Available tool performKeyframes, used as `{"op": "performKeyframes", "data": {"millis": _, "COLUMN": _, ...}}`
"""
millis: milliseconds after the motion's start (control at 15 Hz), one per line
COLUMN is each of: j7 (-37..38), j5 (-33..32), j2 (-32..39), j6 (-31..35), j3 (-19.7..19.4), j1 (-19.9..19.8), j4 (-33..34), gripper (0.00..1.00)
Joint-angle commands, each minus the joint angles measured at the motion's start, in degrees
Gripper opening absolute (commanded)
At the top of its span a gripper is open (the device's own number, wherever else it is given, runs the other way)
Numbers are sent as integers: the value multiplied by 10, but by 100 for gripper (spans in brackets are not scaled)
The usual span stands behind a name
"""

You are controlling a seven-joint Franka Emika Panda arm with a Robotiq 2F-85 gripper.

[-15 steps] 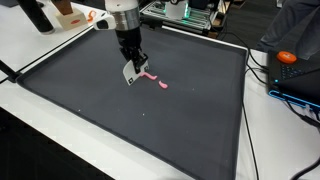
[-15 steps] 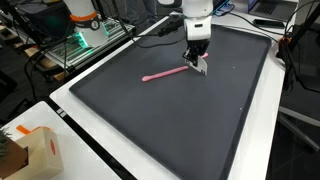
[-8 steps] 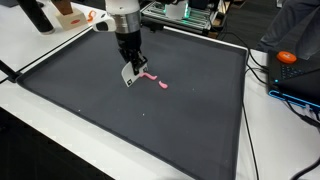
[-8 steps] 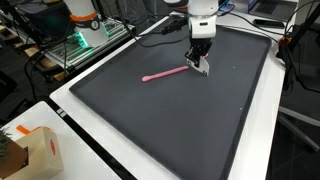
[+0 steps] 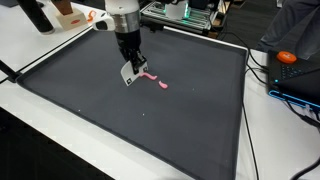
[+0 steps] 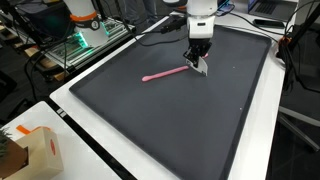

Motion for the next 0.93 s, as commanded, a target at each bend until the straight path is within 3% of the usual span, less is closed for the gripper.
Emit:
{"op": "performKeyframes", "data": {"millis": 0, "j7": -19, "j5": 11, "j2": 3, "j6": 21, "j3": 6, "j1": -13, "j4": -41, "gripper": 1}}
{"op": "performKeyframes", "data": {"millis": 267, "j7": -39, "j5": 31, "j2": -26, "j6": 42, "j3": 21, "j1": -18, "j4": -57, "gripper": 1}}
{"op": "performKeyframes", "data": {"millis": 867, "j7": -14, "j5": 3, "j2": -87, "j6": 87, "j3": 14, "j1": 11, "j4": -84, "gripper": 1}}
